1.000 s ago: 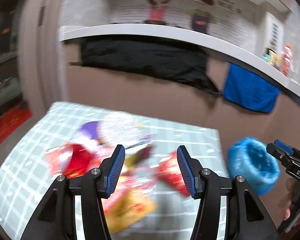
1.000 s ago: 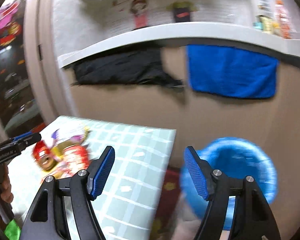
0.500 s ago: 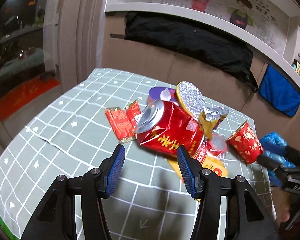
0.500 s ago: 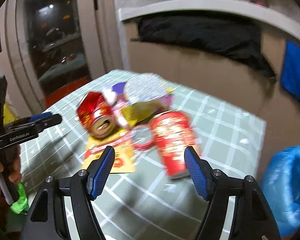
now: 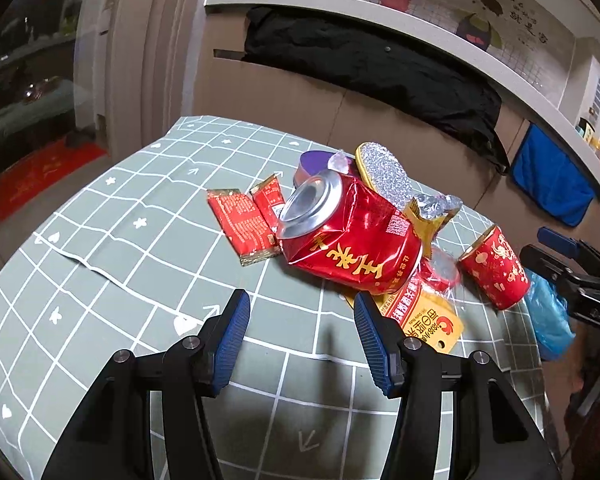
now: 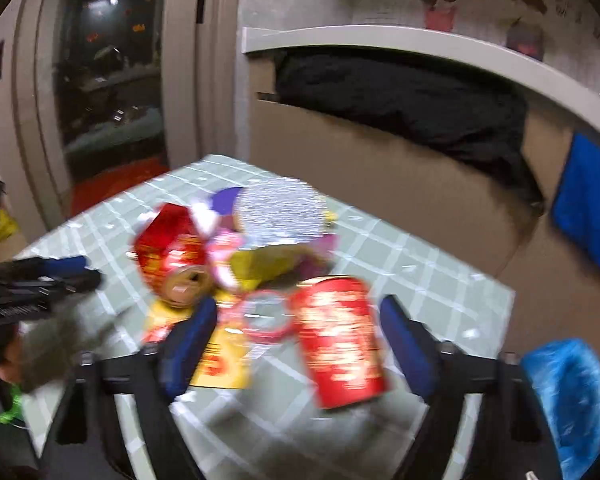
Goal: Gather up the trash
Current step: 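Grasp the crushed red can with the left tool while the right tool grasps the red paper cup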
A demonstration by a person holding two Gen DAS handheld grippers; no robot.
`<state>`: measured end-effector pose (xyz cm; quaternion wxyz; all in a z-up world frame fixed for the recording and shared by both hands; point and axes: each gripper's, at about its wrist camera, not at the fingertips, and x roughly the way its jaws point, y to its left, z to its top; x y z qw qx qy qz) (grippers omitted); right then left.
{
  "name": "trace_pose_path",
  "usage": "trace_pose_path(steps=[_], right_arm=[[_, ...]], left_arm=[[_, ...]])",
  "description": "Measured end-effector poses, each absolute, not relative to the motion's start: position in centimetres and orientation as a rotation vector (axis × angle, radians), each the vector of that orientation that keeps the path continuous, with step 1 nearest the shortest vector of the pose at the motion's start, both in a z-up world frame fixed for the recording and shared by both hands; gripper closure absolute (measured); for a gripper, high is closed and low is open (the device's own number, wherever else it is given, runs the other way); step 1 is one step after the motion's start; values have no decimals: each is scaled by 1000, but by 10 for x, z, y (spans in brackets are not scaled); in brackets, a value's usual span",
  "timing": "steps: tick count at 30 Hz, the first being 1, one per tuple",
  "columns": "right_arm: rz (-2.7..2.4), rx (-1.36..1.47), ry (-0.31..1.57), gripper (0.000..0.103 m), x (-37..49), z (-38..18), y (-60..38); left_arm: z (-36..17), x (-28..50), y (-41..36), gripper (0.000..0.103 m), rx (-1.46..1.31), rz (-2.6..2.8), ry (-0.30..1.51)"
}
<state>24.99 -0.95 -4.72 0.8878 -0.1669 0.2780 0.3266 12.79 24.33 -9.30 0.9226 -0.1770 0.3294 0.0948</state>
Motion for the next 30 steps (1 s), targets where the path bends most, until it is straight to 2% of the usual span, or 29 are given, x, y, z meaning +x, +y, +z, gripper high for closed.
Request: trace_pose_path(steps=[9,11,12,17,22,30], right_arm=[[694,-271,786,21,313,-82,-14],[717,-286,809,30,314,-90,-9],[732,-285,819,44,313,-92,-7],[720,-248,769,43,292,-74,-19],[729,-195,738,43,270,-58,-38],[728,-199,734,43,245,-61,-51]], left_arm=[[-87,135,236,48,-373,167,669],[-81,137,237,48,-367,166,657],[-79,138,239,48,-364,168,652],[-67,158,249,48,-326,190,610],[-71,190,257,48,-329,152,644],[-88,219,267,48,-350,175,694]])
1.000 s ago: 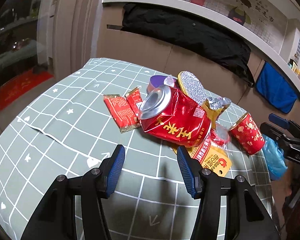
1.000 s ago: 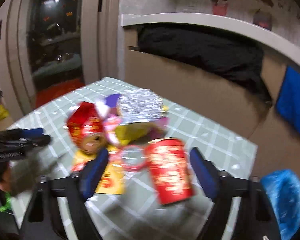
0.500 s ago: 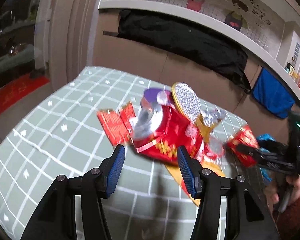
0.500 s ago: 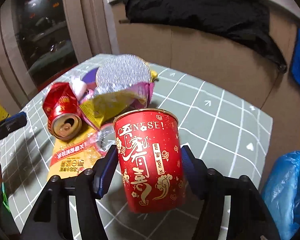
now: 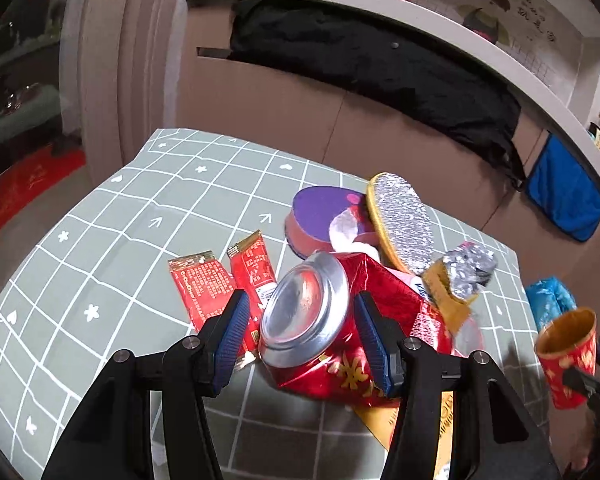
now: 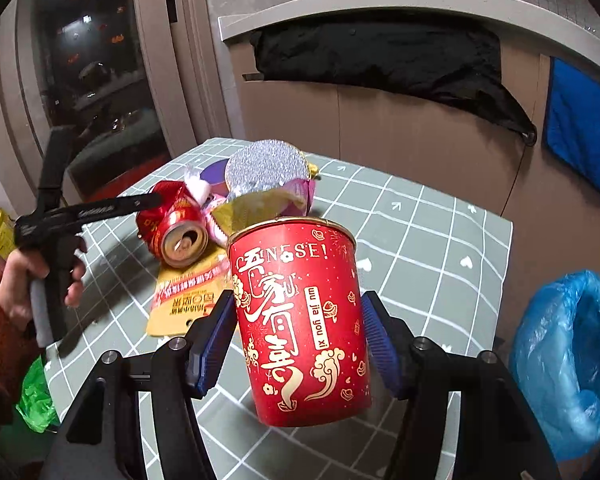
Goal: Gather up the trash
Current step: 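Grasp the crushed red can with the left tool while the right tool grasps the red paper cup, then carry the can and cup over the bin and open both tools to drop them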
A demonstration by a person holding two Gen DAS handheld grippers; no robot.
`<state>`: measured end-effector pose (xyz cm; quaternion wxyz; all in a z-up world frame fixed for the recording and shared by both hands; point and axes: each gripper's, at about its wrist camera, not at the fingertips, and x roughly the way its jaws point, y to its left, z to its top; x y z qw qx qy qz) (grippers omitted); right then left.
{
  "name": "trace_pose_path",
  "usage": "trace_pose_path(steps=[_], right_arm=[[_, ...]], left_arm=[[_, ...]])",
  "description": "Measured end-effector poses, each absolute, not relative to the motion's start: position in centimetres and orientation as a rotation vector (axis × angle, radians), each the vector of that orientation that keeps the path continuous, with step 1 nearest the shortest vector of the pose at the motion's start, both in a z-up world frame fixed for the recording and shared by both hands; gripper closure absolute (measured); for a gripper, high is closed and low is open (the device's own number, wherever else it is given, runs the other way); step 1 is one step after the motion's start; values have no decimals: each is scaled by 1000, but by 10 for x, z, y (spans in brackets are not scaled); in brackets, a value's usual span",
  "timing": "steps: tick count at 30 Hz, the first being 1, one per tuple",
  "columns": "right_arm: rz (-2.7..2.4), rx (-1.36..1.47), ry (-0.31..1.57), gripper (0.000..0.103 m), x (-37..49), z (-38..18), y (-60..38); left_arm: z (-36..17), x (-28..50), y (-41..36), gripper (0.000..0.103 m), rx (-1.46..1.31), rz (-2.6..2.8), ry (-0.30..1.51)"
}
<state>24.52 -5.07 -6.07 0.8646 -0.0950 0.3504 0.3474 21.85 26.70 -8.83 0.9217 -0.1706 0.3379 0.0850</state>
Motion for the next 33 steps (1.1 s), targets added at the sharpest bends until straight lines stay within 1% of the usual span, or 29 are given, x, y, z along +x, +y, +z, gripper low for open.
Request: trace_pose_path(steps=[10,15,21,26,33], right_arm=[[732,-171,772,43,242,-74,-53],[722,-154,759,43,235,-68,-58],[683,-128,737,43,231,-60,-72],[676,-84,730,43,226,-56,-85],[659,-41,707,43,221,-47,-101]], left_arm=[[-104,236,273,46,-465,185,755],[-101,229,267,48,-481,217,773],[-82,198,239,49,-423,228,708],[-57,162,205,49,-327,229,621],[-30,135,173,49,-267,224,554]])
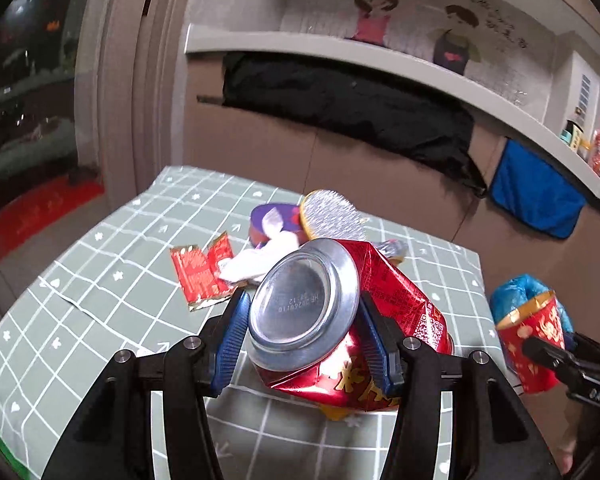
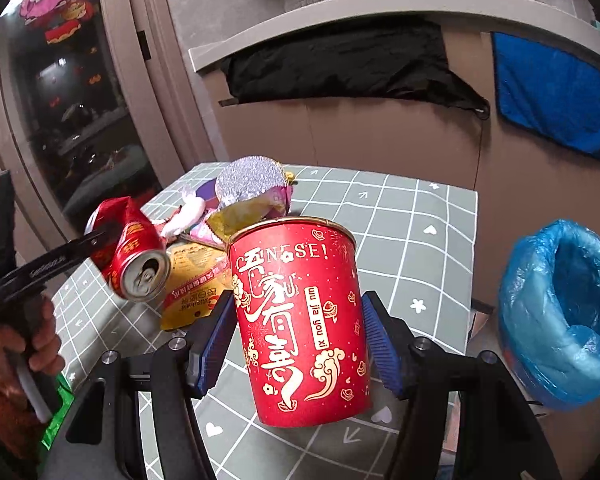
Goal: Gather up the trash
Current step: 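Carry the can and cup over the bin and open both tools to drop them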
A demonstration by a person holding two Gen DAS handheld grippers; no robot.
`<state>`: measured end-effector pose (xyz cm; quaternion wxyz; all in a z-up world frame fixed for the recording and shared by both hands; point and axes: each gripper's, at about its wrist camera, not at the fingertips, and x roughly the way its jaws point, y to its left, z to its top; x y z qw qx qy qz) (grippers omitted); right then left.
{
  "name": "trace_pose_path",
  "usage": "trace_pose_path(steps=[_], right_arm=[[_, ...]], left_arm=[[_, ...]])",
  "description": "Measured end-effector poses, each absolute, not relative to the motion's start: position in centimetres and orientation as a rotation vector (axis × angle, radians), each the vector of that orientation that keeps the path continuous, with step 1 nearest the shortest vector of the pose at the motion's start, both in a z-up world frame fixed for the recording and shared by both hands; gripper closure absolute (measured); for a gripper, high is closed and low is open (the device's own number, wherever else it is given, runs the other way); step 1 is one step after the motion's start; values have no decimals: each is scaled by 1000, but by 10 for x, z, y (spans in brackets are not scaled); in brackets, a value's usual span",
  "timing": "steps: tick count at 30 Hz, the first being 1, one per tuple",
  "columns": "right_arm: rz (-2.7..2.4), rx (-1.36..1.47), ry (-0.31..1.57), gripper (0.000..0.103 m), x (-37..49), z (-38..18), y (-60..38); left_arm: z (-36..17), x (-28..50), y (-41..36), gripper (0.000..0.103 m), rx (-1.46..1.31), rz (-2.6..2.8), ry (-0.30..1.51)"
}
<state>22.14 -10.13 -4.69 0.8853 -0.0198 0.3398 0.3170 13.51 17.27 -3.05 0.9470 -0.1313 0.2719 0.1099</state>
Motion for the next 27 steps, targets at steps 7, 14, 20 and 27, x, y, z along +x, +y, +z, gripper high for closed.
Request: trace_pose_path(steps=[7,14,20,27], right_arm=[[621,-38,614,43,215,-22,-122],[531,-33,520,43,218,12,-168],[416,-28,449,43,223,39,-229],[273,22,404,43,237,51,-303]], left_arm=[[4,132,128,49,-198,149,473],[41,153,62,49,-115,54,393],[54,182,-2,49,-74,-45,355],[46,224,-74,49,-16,-143,395]])
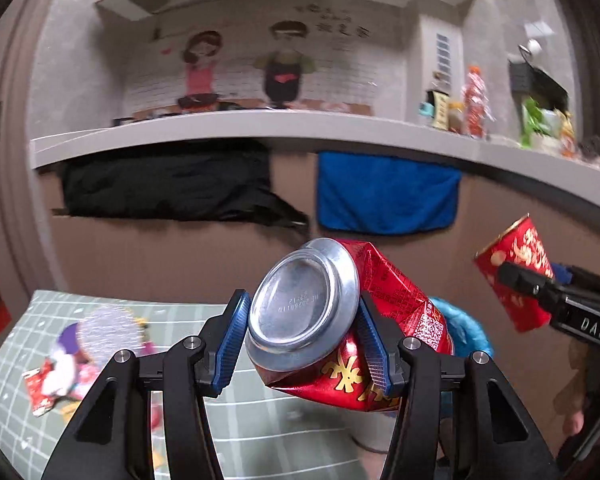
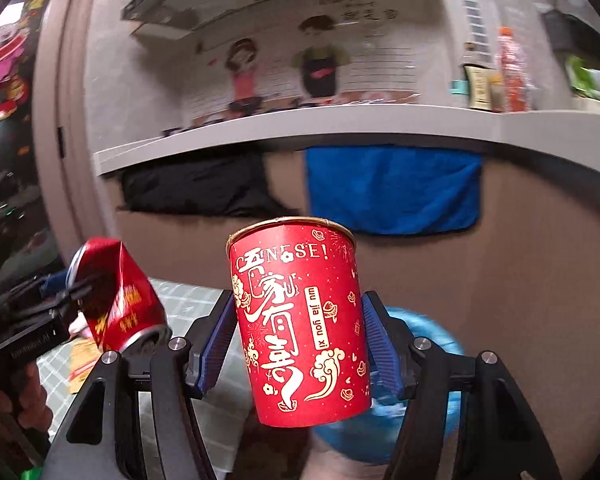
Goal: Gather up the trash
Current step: 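Carry the can and cup over the bin and open both tools to drop them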
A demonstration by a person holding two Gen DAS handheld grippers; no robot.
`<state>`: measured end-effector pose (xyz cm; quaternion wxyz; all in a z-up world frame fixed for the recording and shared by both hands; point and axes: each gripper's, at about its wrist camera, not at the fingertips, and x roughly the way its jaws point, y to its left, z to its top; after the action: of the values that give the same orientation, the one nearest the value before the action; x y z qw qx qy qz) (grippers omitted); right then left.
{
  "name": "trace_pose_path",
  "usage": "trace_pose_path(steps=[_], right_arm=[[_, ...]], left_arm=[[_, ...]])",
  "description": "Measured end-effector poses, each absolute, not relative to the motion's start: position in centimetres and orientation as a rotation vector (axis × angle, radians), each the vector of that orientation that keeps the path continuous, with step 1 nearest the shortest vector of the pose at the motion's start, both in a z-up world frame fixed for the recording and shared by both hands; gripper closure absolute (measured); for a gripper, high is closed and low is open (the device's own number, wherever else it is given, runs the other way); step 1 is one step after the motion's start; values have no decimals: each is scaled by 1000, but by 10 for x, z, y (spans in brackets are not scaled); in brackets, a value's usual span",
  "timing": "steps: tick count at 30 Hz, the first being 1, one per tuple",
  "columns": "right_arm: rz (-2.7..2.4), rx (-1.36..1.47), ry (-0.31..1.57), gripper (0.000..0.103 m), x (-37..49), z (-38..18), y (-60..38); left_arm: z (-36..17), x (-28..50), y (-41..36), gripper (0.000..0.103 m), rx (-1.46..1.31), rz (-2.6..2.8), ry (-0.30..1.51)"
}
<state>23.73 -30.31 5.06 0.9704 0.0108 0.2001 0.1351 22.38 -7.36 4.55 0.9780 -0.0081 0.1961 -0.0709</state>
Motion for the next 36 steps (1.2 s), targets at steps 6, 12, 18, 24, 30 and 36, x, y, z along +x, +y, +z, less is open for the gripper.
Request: trace_pose_path(steps=[6,12,18,24,30,36], right_arm=[[199,49,422,43,249,34,-341],[158,89,449,43,262,17,-365],[122,120,472,43,277,5,-384],[110,168,500,43,294,-10,-400],[106,176,524,43,313,-21,-403],[112,189,553,43,333,-34,-405]], left_arm=[[31,250,-117,49,8,-200,443],[19,273,-146,49,30,-228,476],[8,293,-167,49,34,-256,506],[-7,319,-183,49,30,-276,545],[-20,341,-193,49,25,-287,578],[-31,360,-199,49,18,-292,606]])
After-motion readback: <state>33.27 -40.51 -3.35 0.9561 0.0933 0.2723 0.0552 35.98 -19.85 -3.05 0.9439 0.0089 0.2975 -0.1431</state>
